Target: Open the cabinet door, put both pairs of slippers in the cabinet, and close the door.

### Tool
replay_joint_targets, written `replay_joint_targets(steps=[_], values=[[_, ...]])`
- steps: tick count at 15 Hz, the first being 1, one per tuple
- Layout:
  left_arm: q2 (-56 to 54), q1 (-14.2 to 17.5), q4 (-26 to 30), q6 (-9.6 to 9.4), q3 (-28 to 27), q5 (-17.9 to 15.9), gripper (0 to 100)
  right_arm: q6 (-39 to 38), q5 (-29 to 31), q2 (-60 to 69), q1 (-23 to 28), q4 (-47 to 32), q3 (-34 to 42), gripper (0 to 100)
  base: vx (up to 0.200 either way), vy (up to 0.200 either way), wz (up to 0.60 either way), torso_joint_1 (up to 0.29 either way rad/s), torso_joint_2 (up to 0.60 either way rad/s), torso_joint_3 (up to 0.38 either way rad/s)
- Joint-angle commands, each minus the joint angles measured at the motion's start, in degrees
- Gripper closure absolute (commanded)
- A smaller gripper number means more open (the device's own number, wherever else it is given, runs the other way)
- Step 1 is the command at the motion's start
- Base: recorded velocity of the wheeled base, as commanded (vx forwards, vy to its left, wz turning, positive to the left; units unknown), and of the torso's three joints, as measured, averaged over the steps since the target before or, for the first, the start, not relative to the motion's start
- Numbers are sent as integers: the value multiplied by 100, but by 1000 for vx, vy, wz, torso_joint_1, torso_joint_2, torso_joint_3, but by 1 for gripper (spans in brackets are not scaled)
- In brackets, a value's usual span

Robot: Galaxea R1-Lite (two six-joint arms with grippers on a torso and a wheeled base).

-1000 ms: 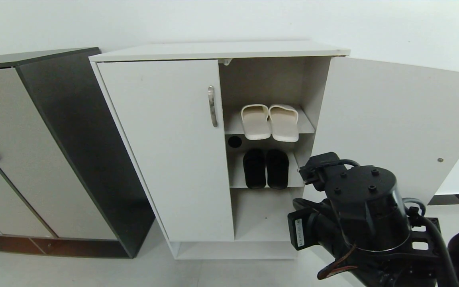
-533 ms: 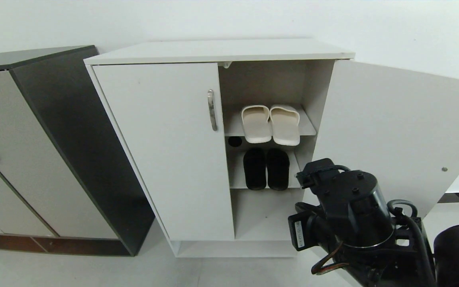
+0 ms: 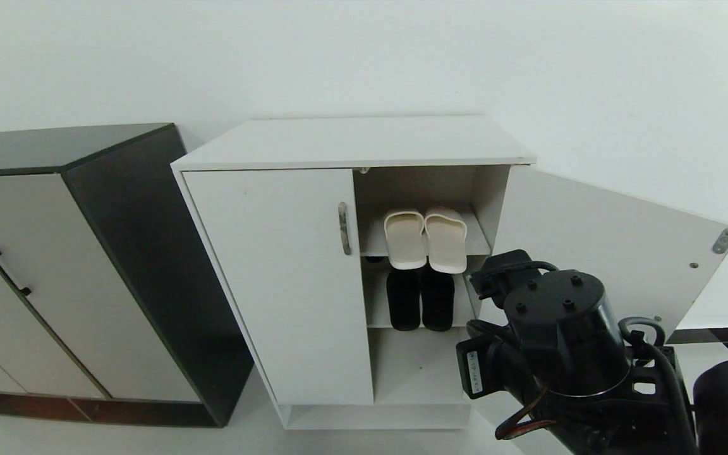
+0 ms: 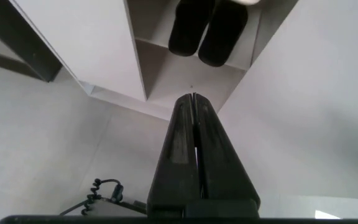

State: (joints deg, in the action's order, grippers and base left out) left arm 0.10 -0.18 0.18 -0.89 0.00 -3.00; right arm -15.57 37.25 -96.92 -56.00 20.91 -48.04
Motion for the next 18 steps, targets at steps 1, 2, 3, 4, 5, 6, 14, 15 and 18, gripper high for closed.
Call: replay_joint_targets(steps=[1,2,3,4,5,6,14,15,18], values=[[-1,1,-1,1,0,1,100,1,1,-20,2,1,5,100,0,0,0,144,-461,-325],[-1,1,-1,1,0,1,100,1,1,-20,2,1,5,100,0,0,0,149,-481,-330],[-1,1,-1,1,0,1,100,1,1,-38,2,1,5,100,0,0,0,168,-476,-320],[-1,1,-1,1,0,1,100,1,1,-56,2,1,5,100,0,0,0,168,-486,-315],[-1,1,-1,1,0,1,100,1,1,-64,2,1,5,100,0,0,0,168,-471,-300],[-1,1,-1,1,0,1,100,1,1,-64,2,1,5,100,0,0,0,163,-486,-305],[-1,1,-1,1,0,1,100,1,1,-64,2,-8,49,100,0,0,0,200,-518,-312],[-1,1,-1,1,0,1,100,1,10,-73,11,1,76,100,0,0,0,237,-549,-320],[-1,1,-1,-8,0,-8,100,80,1,-73,72,-8,164,100,0,0,0,232,-543,-305]])
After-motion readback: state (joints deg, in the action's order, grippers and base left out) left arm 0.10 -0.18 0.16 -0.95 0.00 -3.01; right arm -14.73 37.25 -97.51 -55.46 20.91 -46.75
